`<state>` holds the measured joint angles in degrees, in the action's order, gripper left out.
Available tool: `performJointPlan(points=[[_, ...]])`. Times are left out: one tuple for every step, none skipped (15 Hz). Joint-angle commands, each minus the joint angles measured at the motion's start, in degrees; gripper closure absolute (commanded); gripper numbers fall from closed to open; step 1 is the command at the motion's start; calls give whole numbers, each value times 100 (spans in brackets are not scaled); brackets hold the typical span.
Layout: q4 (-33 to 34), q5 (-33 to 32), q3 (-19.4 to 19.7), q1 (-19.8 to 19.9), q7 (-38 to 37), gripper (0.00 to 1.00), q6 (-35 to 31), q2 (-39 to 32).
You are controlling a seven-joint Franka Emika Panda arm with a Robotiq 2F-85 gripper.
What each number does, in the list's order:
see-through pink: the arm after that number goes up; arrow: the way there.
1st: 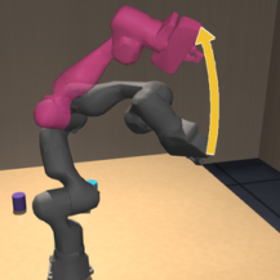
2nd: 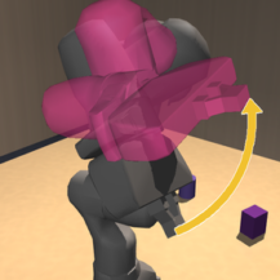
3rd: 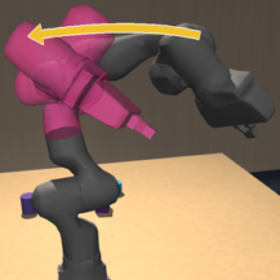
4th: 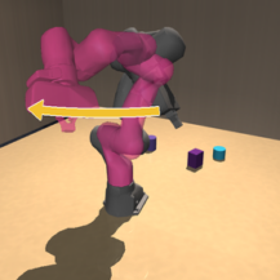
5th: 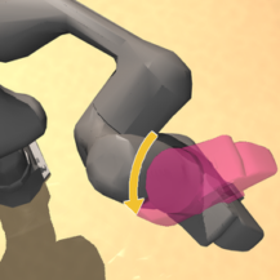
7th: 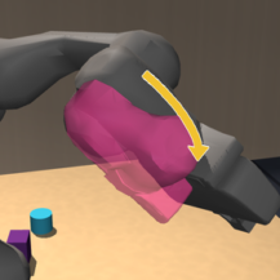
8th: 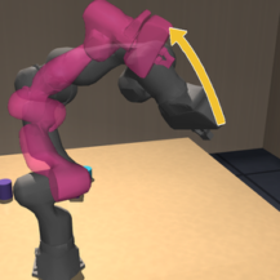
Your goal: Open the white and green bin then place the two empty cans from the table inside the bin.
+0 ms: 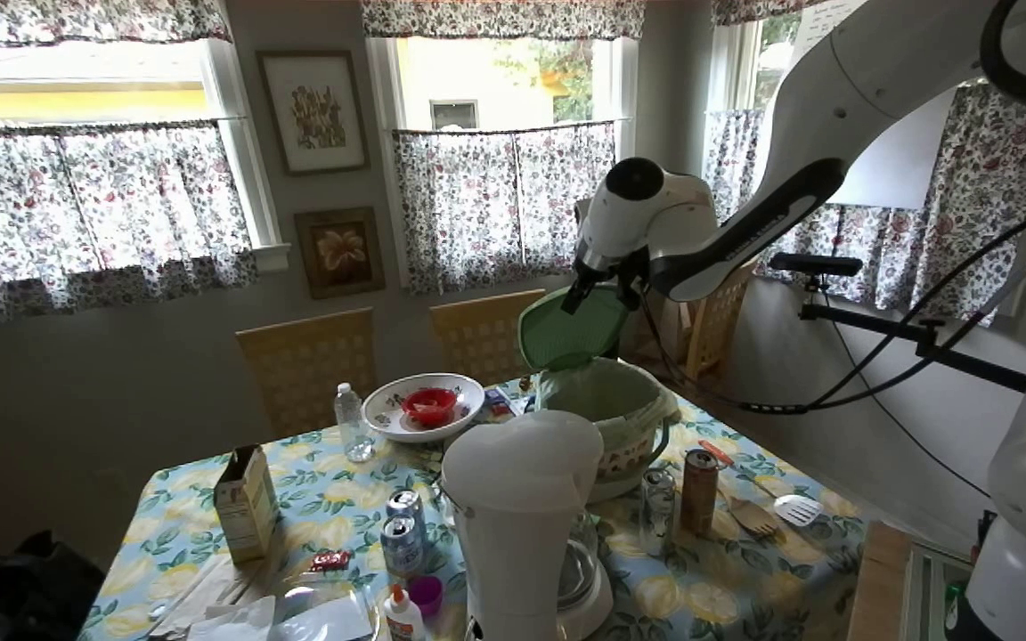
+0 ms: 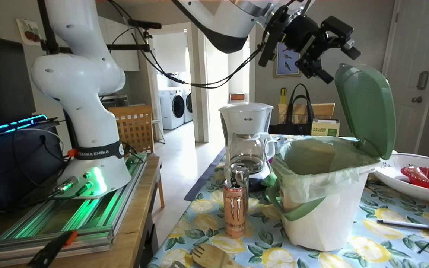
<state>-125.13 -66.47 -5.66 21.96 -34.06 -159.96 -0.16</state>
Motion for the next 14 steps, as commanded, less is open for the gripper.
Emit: performJointPlan(points=[[-483, 298, -50, -47, 66, 0, 29, 573], [-573, 312, -53, -61, 56, 0, 0, 685], [-700, 397, -57, -90, 81, 0, 16, 829], [-832, 521, -55, -121, 163, 0, 15, 951], [-1023, 729, -43, -163, 258, 0, -4, 1089], [-1195, 988, -24, -224, 353, 0, -6, 1216], [-1379, 1318, 5, -294, 409, 0, -23, 1338], [-1545, 1677, 49, -376, 517, 0, -52, 1427], [-1735, 2097, 106, -476, 664, 0, -24, 1550], [-1926, 2597, 248, -664, 881, 0, -50, 1621], [-2121, 3028, 458, -927, 1055, 0, -51, 1700], [-2264, 3468, 655, -1196, 1269, 0, 47, 1789], [-2436, 3913, 804, -1378, 1518, 0, 68, 1851], [-2573, 4351, 1204, -1847, 1847, 0, 225, 1923]])
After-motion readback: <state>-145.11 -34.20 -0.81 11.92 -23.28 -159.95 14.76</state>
